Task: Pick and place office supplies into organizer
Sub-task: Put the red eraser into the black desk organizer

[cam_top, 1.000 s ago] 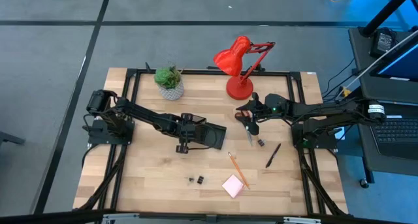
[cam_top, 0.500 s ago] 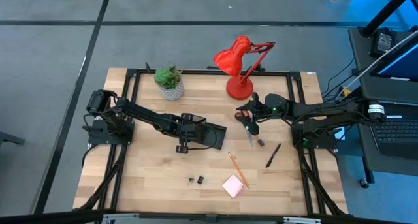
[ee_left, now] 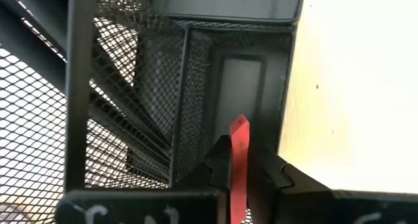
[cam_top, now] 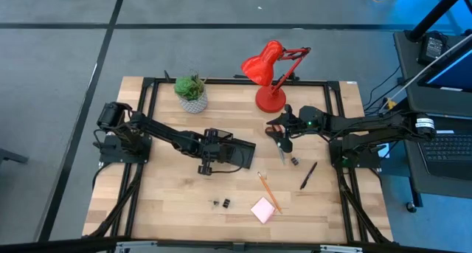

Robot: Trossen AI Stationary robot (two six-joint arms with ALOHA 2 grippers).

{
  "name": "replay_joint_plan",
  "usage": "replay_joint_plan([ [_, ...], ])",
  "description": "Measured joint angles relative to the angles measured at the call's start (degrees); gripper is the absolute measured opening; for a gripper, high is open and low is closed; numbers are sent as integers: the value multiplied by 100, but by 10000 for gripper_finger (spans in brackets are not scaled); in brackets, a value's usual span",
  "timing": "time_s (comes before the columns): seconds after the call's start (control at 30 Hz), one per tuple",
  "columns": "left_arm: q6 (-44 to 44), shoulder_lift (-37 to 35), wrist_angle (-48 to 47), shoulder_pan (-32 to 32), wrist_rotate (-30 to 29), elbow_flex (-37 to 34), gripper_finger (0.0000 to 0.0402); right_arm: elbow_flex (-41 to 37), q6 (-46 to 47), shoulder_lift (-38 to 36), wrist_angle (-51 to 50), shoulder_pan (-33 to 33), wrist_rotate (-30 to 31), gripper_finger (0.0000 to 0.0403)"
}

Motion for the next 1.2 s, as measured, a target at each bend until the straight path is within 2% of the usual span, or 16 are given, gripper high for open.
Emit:
replay_joint_plan([
  [0.23,75,-29,-11,4,-7,0,16,0,4,0,0,0,2,188],
  [0.53,87,-462,-44,4,43,4,19,0,136,0,0,2,1,188],
  [0.7,91,-470,-61,4,215,4,25,0,134,0,0,2,0,188],
  [1.2,67,-470,-52,31,162,4,39,0,131,0,0,2,0,188],
])
